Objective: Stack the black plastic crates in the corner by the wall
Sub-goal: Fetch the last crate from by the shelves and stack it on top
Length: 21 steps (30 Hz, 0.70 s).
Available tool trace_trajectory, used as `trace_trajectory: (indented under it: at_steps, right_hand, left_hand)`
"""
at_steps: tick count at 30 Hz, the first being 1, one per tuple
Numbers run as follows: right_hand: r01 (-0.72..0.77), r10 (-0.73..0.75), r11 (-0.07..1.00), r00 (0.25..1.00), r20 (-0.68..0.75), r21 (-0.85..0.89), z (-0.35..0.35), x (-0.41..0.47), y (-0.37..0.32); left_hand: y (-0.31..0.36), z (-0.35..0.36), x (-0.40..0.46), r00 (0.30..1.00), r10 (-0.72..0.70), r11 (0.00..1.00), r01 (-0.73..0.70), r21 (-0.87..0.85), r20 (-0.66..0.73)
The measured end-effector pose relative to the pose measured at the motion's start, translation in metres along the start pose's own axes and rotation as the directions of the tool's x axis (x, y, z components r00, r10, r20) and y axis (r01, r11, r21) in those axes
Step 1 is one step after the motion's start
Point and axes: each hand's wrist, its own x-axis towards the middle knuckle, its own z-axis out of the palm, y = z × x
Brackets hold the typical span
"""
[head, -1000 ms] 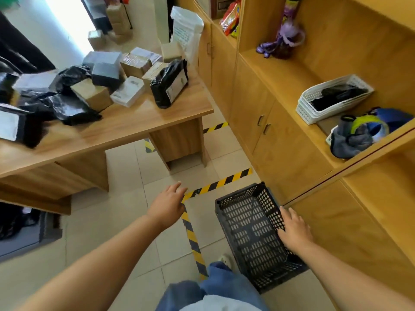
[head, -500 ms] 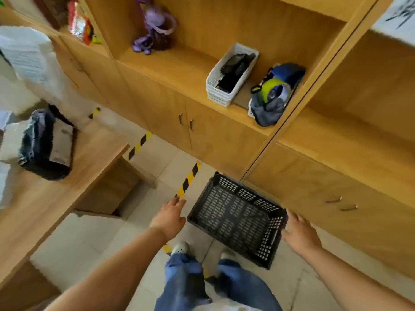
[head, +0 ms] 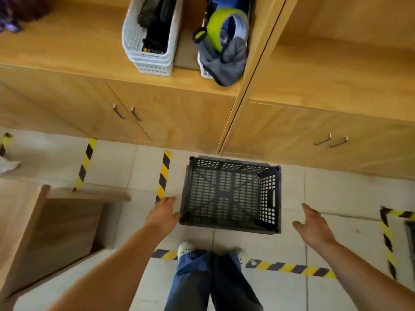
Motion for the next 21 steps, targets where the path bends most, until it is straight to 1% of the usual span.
trace_trajectory:
  at_steps: [4,8,12,15,18,20,21]
  right_hand:
    - [-0.038,0.034,0.993,0.999,0.042,0.108,0.032,0.055,0.011]
    - [-0.080,0.070,0.979,0.996,0.061,0.188,0.064,0.112,0.028]
    - [-0.127,0.113,0.947,0.992,0.062,0.296,0.094,0.164,0.044]
    - [-0.181,0.161,0.904,0.983,0.085,0.386,0.117,0.197,0.054]
    - [-0.228,0.207,0.858,0.974,0.096,0.460,0.136,0.224,0.059]
    - [-0.242,0.229,0.833,0.970,0.088,0.498,0.148,0.241,0.059]
    - [-0.243,0.239,0.819,0.968,0.077,0.519,0.154,0.249,0.058]
  left_hand:
    - [-0.002,0.031,0.056,0.995,-0.103,0.979,0.104,-0.176,0.017]
    - [-0.002,0.066,0.112,0.972,-0.233,0.888,0.230,-0.398,0.042]
    - [-0.001,0.100,0.163,0.962,-0.274,0.816,0.234,-0.529,0.003]
    - [-0.011,0.119,0.197,0.937,-0.350,0.674,0.270,-0.688,0.025]
    - [-0.024,0.132,0.224,0.904,-0.422,0.539,0.317,-0.780,0.076]
    - [-0.029,0.139,0.237,0.901,-0.423,0.439,0.297,-0.848,0.097]
    - [-0.032,0.141,0.242,0.910,-0.402,0.407,0.279,-0.870,0.104]
